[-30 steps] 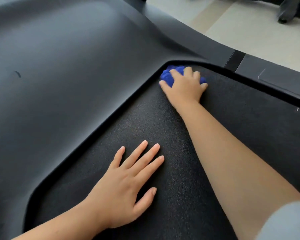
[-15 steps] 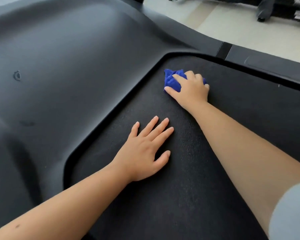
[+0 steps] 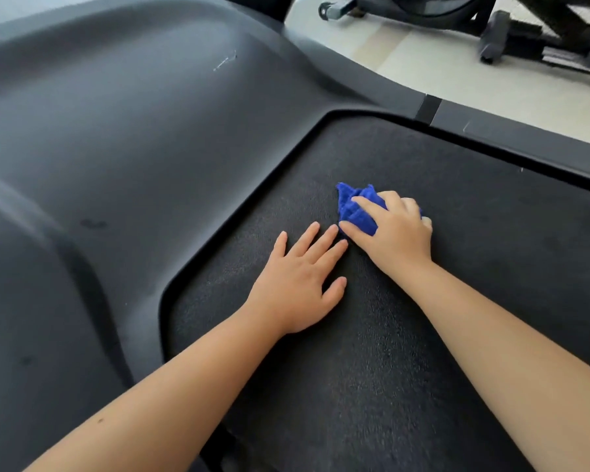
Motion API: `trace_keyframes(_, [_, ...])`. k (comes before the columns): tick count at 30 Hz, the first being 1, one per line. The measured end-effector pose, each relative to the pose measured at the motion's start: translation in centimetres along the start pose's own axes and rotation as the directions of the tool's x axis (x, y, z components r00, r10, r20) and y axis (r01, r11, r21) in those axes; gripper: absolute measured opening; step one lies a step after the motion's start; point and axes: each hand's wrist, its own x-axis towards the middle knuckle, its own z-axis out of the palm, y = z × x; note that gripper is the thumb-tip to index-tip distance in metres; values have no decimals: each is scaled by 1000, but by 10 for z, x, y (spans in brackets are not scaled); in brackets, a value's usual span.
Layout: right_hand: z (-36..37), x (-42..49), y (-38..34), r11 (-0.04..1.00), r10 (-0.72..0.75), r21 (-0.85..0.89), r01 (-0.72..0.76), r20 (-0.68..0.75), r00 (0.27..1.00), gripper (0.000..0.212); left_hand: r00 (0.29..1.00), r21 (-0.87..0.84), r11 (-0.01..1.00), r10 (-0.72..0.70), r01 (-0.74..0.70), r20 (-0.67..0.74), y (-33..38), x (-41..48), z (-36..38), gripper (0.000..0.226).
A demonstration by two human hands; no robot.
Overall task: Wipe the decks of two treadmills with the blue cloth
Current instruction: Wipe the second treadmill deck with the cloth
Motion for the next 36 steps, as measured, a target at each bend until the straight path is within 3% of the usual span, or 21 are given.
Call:
trace_keyframes(3, [8,42,-7,999,-49,14,49,19,999,55,1000,-18,1000,16,-17,-26,0,1,3,73])
trace_keyframes(7, [21,110,-31,994,-102,42,101,30,994,56,994,-52,998,38,-44,-106,-2,4,6,64])
trace_keyframes(12, [29,144,-51,997,-65,47,65,8,998,56,990,-68,996,55,-64,-128,-3,3,7,60])
trace_keyframes(17, [17,99,-27,993,-97,62,98,-8,995,57,995,-84,994,57,-64,-79,-3,4,4,65])
trace_keyframes(20, [7,43,-4,998,-41,52,43,-32,999,56,999,-70,997,40,-41,-24,-1,3,1,70])
trace_keyframes(27, [-9,-59,3,995,92,29,-91,-35,995,56,999,-25,1000,18,-17,46,3,-5,-8,55])
trace_keyframes(32, [4,-93,-42,992,-89,79,98,-112,990,48,985,67,998,-20,9,169,-38,-53,-19,57])
trace_keyframes(36, [10,-63,-67,992,-93,77,98,-66,993,52,987,83,995,-70,58,142,-50,-83,-18,69])
